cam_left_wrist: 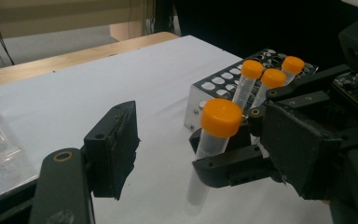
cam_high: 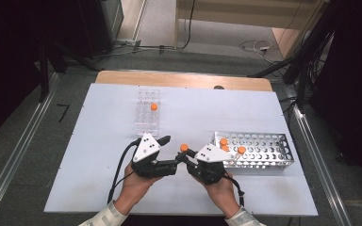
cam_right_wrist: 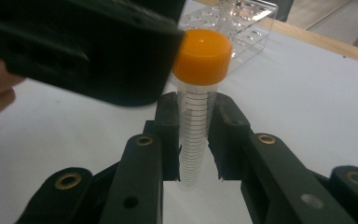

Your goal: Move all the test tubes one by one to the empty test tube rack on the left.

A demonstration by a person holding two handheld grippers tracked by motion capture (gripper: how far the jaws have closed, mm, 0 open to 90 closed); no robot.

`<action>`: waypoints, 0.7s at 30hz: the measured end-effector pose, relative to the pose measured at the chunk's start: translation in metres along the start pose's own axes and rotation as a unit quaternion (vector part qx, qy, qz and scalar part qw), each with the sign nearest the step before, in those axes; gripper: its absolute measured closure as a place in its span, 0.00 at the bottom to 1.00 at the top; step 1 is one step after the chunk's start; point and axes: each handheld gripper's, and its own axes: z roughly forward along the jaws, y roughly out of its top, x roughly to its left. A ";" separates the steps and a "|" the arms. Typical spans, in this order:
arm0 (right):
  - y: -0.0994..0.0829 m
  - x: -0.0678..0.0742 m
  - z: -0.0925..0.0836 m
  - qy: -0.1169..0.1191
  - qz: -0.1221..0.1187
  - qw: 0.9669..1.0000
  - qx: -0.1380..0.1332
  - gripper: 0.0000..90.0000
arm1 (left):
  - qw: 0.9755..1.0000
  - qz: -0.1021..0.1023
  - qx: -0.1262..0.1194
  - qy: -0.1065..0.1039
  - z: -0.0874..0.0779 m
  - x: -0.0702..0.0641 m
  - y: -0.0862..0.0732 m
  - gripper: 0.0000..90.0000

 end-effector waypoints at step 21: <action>0.005 0.009 0.007 0.015 -0.005 1.000 -0.002 0.80 | 1.000 0.018 -0.002 0.003 0.003 -0.004 -0.004 0.76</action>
